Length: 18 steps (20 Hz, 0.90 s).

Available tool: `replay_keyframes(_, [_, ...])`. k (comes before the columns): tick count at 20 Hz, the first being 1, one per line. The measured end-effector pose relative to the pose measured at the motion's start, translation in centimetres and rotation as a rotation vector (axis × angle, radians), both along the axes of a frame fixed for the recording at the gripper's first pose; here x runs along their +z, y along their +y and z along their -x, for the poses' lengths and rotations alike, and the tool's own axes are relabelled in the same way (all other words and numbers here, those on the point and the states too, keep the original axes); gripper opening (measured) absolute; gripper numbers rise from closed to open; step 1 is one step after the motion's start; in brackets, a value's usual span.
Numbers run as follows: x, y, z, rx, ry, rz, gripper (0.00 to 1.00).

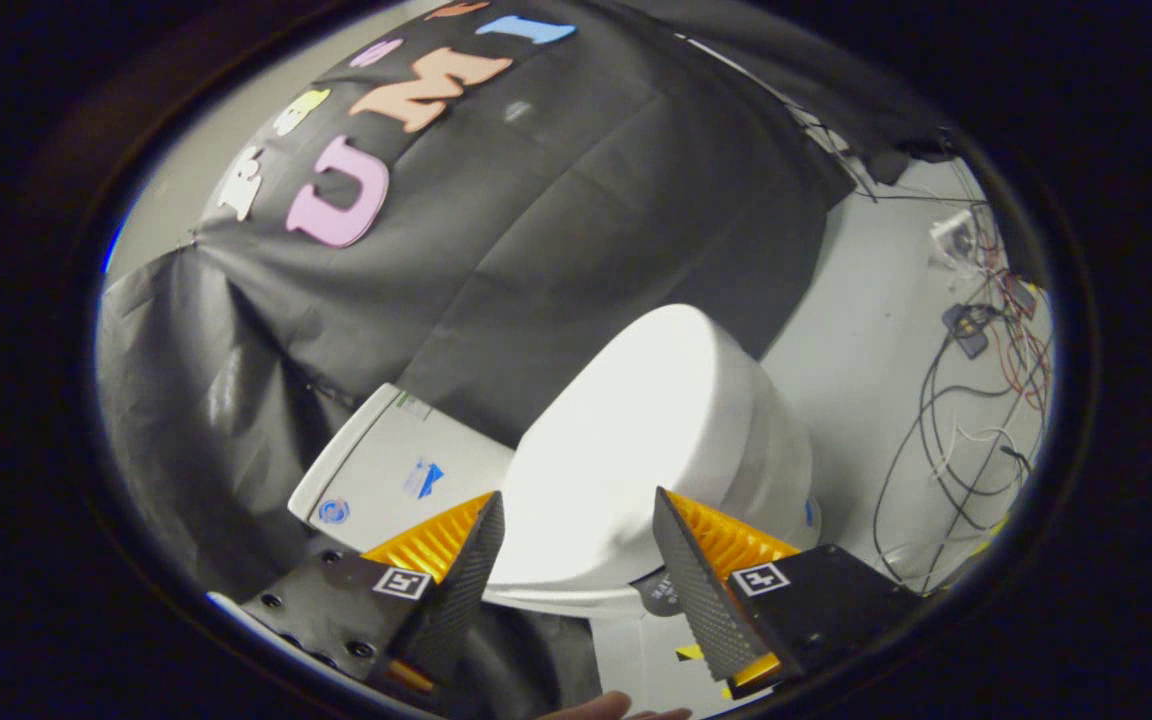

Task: Open the toilet lid.

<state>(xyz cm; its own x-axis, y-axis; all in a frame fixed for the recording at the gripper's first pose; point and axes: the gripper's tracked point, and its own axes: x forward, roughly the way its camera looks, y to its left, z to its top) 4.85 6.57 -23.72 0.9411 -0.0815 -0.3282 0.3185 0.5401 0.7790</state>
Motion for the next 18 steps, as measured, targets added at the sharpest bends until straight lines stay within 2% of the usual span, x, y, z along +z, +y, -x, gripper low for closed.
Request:
replay_keyframes(2, [-1.6,-0.6,1.0,-0.052,0.043,-0.076,0.93])
replay_keyframes(5, [-5.6,1.7,2.2,-0.020,0.189,-0.190,0.92])
replay_keyframes(7, [-6.1,2.3,1.4,-0.005,0.191,-0.260,0.83])
replay_keyframes(8, [-6.8,2.3,1.1,0.005,0.211,-0.284,0.72])
replay_keyframes(9, [-8.3,3.1,1.9,0.036,0.285,-0.289,0.61])
replay_keyframes(10, [-8.9,4.4,2.6,0.112,0.323,-0.323,0.50])
replay_keyframes(11, [-8.4,5.1,2.4,0.138,0.321,-0.355,0.38])
replay_keyframes(12, [-8.6,5.2,2.7,0.165,0.332,-0.333,0.27])
replay_keyframes(16, [-9.2,4.3,1.2,0.089,0.343,-0.321,0.28])
replay_keyframes(17, [-8.1,4.3,0.6,0.041,0.319,-0.363,0.29])
replay_keyframes(18, [-8.5,3.9,-0.1,0.009,0.299,-0.363,0.10])
